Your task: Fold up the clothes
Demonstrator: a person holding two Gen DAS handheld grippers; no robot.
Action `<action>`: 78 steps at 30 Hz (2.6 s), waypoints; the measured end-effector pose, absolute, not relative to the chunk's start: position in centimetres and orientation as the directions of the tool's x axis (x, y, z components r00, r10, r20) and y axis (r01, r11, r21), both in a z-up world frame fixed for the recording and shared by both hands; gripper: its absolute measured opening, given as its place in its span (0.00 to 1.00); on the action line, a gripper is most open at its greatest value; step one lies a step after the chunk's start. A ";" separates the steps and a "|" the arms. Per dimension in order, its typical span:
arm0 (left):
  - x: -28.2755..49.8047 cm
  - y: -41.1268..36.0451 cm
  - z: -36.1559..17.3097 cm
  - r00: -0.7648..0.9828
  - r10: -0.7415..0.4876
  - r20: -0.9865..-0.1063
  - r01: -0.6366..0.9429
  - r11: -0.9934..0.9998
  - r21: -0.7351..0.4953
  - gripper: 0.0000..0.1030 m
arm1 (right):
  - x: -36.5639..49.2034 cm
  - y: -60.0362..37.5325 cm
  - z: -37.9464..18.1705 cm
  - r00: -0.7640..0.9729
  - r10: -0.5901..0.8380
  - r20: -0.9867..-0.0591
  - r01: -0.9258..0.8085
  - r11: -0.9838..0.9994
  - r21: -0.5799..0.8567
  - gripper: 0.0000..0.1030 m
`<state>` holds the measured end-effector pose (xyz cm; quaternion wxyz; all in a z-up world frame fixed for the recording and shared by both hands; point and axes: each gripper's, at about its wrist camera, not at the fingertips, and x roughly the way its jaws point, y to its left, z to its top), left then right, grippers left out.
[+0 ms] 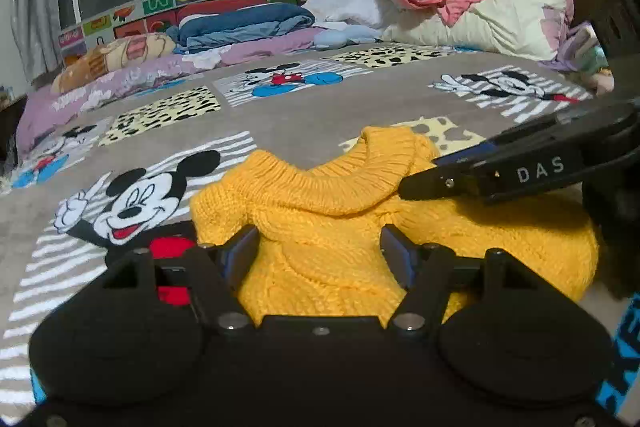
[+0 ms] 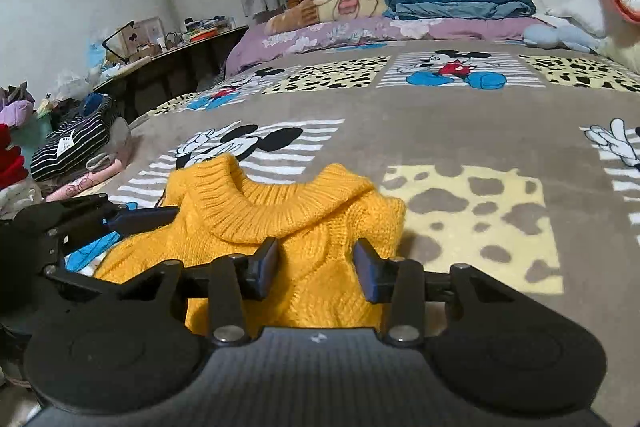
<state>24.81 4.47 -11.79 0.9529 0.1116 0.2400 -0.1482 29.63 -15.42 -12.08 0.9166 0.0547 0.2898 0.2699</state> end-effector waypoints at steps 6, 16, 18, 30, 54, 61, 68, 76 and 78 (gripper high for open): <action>21.6 4.6 -8.2 0.862 -0.202 -0.465 0.293 0.947 0.131 0.64 | 27.8 -15.3 -9.9 0.722 0.495 -0.484 -0.466 0.864 0.189 0.41; 15.6 2.8 -9.7 0.871 -0.172 -0.459 0.253 0.960 0.120 0.63 | 18.7 -16.6 -9.7 0.793 0.481 -0.374 -0.469 0.874 0.130 0.41; 16.3 2.7 -11.2 0.870 -0.154 -0.468 0.237 0.964 0.122 0.63 | 19.4 -16.0 -11.3 0.770 0.481 -0.419 -0.461 0.874 0.154 0.41; 15.3 6.0 -8.9 0.834 -0.198 -0.515 0.146 0.979 -0.139 0.66 | 19.6 -18.0 -10.4 0.752 0.491 -0.440 -0.359 0.865 0.351 0.49; 20.7 11.3 -12.7 0.759 -0.446 -0.474 0.018 0.743 -0.669 0.76 | 25.7 -20.3 -16.3 0.615 0.688 -0.386 -0.209 0.614 0.761 0.75; 21.9 11.6 -12.6 0.762 -0.458 -0.459 -0.027 0.685 -0.728 0.62 | 27.0 -19.6 -16.5 0.608 0.715 -0.346 -0.226 0.573 0.788 0.65; 19.2 14.8 -10.3 0.815 -0.439 -0.378 -0.041 0.606 -0.794 0.58 | 27.0 -18.1 -14.3 0.602 0.751 -0.272 -0.268 0.511 0.817 0.58; 14.1 23.5 -4.9 0.922 -0.266 -0.283 -0.088 0.565 -0.820 0.58 | 28.9 -9.5 -8.3 0.479 0.856 -0.196 -0.416 0.417 0.808 0.58; 13.2 25.7 -3.4 0.940 -0.212 -0.267 -0.105 0.565 -0.819 0.58 | 29.9 -6.7 -7.0 0.438 0.882 -0.176 -0.442 0.382 0.812 0.58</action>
